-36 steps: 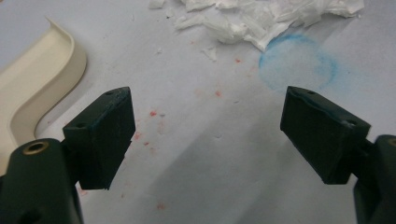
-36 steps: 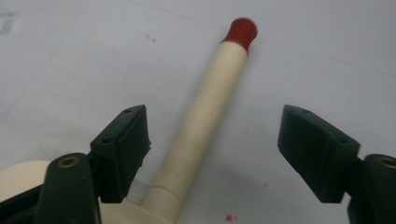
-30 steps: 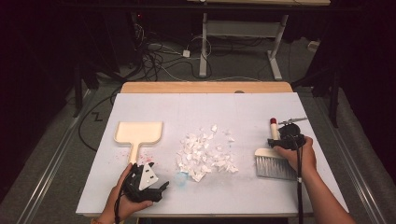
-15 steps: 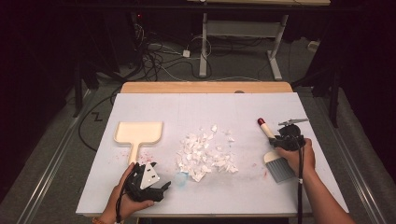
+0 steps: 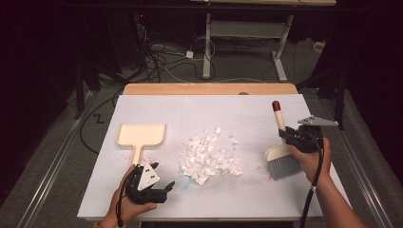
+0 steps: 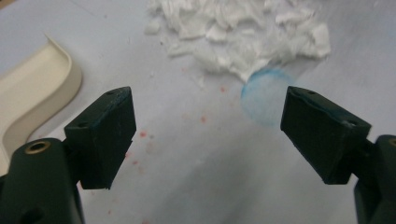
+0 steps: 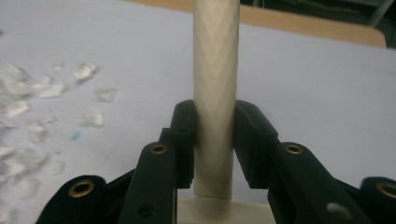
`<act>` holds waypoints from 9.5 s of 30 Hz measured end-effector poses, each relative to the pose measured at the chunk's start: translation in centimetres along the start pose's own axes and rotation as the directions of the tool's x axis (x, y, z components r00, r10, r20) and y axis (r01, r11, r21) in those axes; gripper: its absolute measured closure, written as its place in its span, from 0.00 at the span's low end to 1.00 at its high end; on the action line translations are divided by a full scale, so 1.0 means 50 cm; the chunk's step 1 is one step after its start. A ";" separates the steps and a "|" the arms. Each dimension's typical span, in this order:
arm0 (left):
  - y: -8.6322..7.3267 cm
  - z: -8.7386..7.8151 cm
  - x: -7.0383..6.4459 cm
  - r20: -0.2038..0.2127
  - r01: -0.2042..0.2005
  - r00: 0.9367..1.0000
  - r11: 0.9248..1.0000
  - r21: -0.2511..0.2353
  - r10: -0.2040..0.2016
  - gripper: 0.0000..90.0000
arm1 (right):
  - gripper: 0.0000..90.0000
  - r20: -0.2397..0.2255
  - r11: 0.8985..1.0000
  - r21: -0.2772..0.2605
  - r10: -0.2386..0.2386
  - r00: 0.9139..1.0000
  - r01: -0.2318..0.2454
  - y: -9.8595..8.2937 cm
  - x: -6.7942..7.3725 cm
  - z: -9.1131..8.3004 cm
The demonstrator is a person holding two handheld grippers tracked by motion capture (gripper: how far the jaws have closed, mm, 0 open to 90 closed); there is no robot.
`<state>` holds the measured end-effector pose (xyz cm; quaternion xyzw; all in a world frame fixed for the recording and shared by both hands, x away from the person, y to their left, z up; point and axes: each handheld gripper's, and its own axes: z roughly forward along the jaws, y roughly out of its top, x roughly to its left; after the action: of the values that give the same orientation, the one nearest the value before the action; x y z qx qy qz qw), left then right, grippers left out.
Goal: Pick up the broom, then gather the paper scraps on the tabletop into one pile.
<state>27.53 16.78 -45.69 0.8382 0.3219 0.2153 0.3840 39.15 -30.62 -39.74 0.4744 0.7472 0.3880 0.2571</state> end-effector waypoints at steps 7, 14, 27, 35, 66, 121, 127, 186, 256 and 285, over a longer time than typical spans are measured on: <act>0.075 0.009 -0.040 0.051 -0.037 0.998 0.998 -0.050 0.039 0.22 | 0.80 -0.038 0.992 -0.114 -0.050 0.998 0.045 0.030 0.052 -0.049; 0.206 0.071 -0.118 0.200 -0.046 0.977 0.988 -0.148 0.075 0.24 | 0.80 -0.093 0.976 -0.196 -0.119 0.989 0.099 0.050 0.123 -0.082; 0.277 0.180 -0.197 0.233 -0.018 0.971 0.987 -0.163 0.056 0.32 | 0.80 -0.191 0.953 -0.249 -0.222 0.956 0.172 0.038 0.222 -0.124; 0.269 0.163 -0.187 0.264 -0.015 0.962 0.982 -0.188 0.065 0.70 | 0.80 -0.218 0.938 -0.279 -0.269 0.938 0.205 0.038 0.251 -0.152; 0.170 0.047 -0.128 0.588 -0.292 0.747 0.948 -0.128 0.310 0.72 | 0.69 -0.742 0.763 -0.239 -0.543 0.394 0.601 -0.059 0.313 -0.039; -0.053 -0.038 0.054 -0.163 0.070 0.984 0.997 0.008 -0.068 0.20 | 0.76 -0.065 0.954 0.012 -0.298 0.952 0.300 0.059 0.110 0.069; -0.050 -0.039 0.052 -0.158 0.067 0.985 0.998 -0.002 -0.066 0.20 | 0.76 0.010 0.918 0.111 -0.385 0.923 0.381 0.078 0.121 0.167; -0.053 -0.037 0.040 -0.107 0.034 0.994 0.999 0.034 -0.030 0.20 | 0.76 -0.278 0.775 -0.079 -0.622 0.732 0.627 0.123 0.345 0.262; -0.046 -0.021 0.022 -0.067 -0.049 0.996 0.997 0.060 0.053 0.21 | 0.76 -0.298 0.803 -0.155 -0.593 0.748 0.575 0.035 0.235 0.038; -0.045 -0.028 0.019 -0.061 -0.049 0.997 0.997 0.056 0.053 0.21 | 0.75 -0.142 0.921 0.001 -0.385 0.912 0.389 -0.041 0.397 0.080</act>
<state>26.52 19.25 -46.48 0.8492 0.3181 0.2422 0.3451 32.81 -11.75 -44.04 0.2925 0.8479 0.3508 0.2692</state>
